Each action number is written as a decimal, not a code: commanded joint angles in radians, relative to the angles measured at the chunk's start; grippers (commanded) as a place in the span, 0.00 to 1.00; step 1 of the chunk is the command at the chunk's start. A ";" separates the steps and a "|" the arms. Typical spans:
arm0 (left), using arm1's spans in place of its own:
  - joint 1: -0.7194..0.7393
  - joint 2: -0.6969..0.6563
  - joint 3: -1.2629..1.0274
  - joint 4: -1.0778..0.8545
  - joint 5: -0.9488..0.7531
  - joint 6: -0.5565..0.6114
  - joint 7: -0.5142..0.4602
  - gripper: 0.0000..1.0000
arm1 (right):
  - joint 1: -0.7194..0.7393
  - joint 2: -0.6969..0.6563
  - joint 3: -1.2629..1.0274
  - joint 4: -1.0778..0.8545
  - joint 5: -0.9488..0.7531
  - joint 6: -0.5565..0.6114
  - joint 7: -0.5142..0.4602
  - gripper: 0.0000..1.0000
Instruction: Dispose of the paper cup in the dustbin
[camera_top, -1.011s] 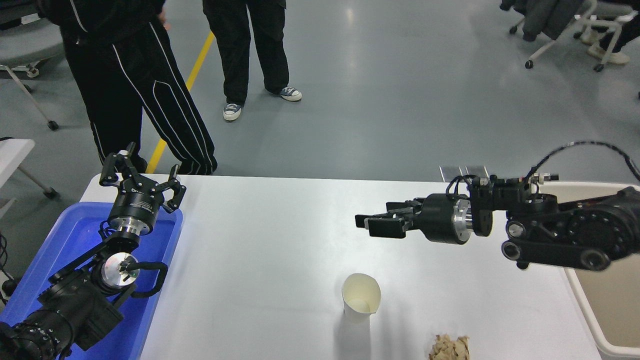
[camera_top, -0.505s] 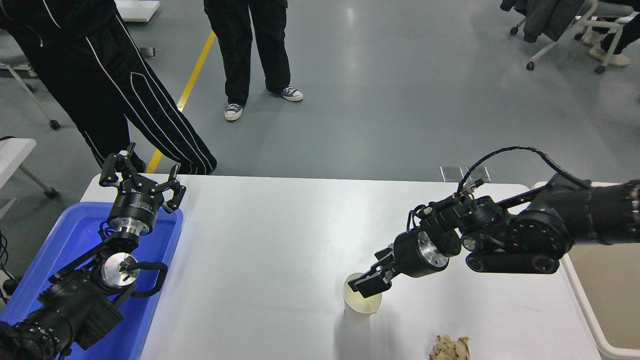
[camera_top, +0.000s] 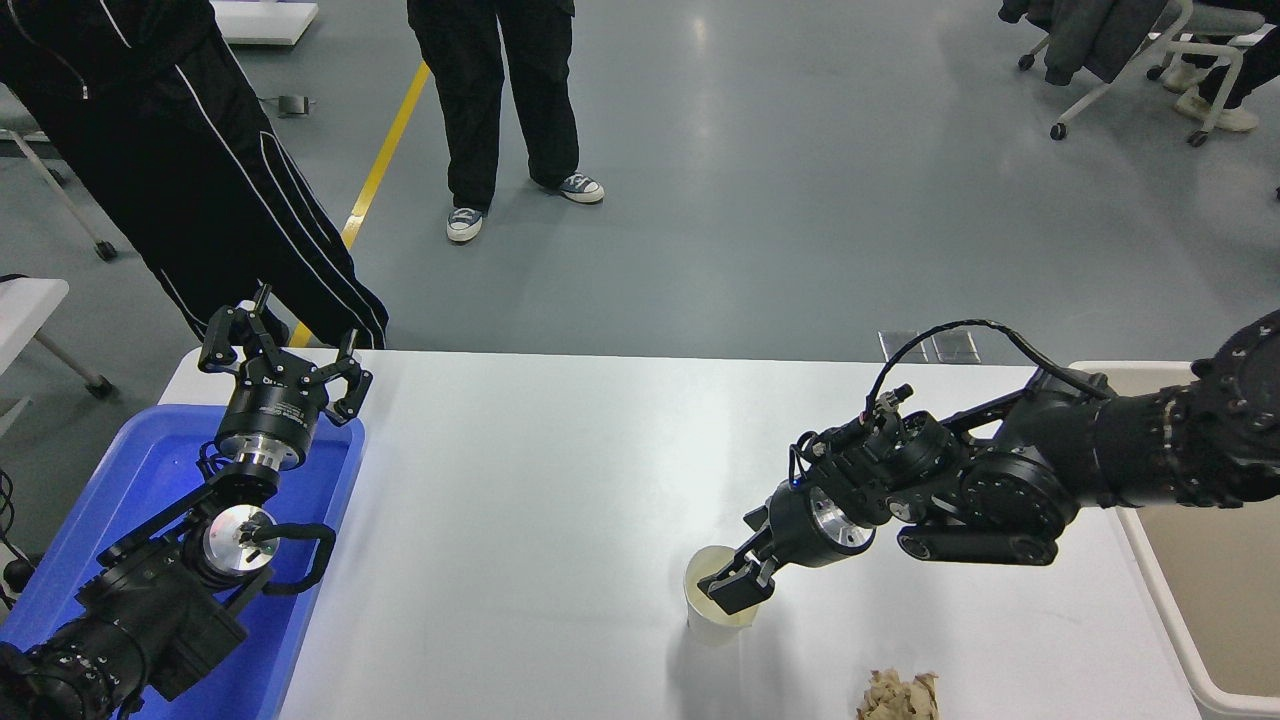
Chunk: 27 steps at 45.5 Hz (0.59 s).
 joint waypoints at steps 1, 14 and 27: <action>0.000 0.000 0.000 0.000 0.000 0.000 0.000 1.00 | -0.009 0.010 -0.007 -0.019 -0.058 -0.011 0.006 0.68; 0.000 0.000 0.001 0.000 0.000 0.000 0.000 1.00 | 0.005 0.016 -0.035 -0.019 -0.069 -0.005 0.008 0.00; 0.000 0.000 0.001 0.000 0.000 0.000 0.000 1.00 | 0.028 0.016 -0.047 -0.016 -0.072 -0.002 0.045 0.00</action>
